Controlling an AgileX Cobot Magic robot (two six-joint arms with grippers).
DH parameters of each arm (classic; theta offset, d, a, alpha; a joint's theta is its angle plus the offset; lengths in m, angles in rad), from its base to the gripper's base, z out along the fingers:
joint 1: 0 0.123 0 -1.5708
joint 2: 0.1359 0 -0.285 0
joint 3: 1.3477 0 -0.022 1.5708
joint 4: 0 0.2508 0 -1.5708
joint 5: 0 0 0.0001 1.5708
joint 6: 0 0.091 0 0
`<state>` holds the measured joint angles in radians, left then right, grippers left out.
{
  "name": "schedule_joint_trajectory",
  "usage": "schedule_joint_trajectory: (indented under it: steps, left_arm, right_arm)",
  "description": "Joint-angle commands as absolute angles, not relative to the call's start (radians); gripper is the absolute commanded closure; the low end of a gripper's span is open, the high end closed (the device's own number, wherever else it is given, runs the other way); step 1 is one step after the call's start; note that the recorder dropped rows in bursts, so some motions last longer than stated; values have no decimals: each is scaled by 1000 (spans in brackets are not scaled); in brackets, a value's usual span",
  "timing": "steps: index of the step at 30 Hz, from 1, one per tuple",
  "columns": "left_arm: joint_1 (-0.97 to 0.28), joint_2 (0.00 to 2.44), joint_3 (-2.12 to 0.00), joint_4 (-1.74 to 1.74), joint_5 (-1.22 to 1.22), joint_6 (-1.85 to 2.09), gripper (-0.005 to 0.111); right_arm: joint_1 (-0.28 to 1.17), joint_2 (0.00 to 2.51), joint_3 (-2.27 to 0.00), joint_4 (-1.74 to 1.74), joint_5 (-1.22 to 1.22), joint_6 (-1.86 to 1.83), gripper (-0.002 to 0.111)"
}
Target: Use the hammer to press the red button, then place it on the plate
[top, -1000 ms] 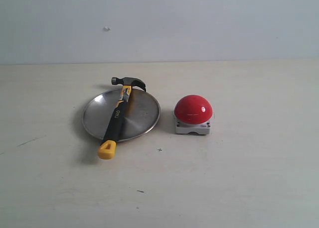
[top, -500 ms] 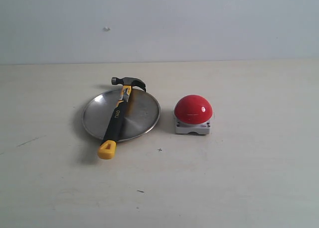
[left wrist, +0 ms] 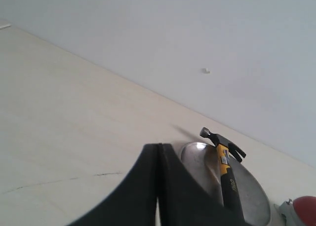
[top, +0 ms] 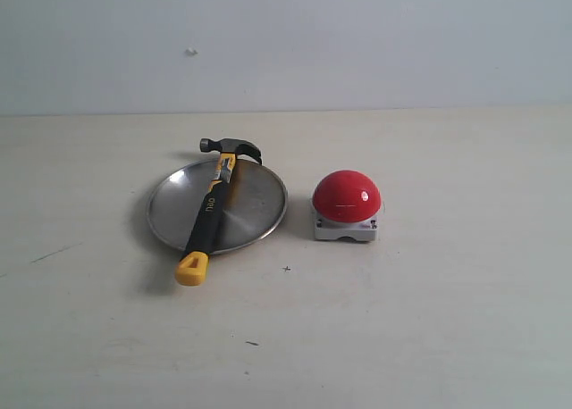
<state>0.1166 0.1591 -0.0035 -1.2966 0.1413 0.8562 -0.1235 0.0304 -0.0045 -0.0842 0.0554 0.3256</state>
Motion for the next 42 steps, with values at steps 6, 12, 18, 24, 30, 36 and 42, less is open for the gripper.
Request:
schedule_joint_trajectory:
  steps: [6, 12, 18, 24, 30, 36, 42]
  left_arm:
    - [111, 150, 0, -693, 114, 401, 107]
    - [161, 104, 0, 229, 98, -394, 107]
    - [163, 76, 0, 203, 104, -329, 107]
    - [163, 43, 0, 6, 133, -108, 107]
    - [163, 0, 0, 21, 134, -108, 107]
    - [163, 0, 0, 38, 129, -106, 107]
    - [163, 0, 0, 43, 129, -106, 107]
  right_arm:
    - [-128, 25, 0, -84, 56, 318, 108]
    - [-128, 25, 0, -84, 56, 316, 108]
    - [-128, 25, 0, -84, 56, 316, 108]
    - [-128, 25, 0, -84, 56, 316, 108]
    - [-128, 25, 0, -84, 56, 316, 108]
    - [-128, 25, 0, -84, 56, 316, 108]
    - [-128, 25, 0, -84, 56, 316, 108]
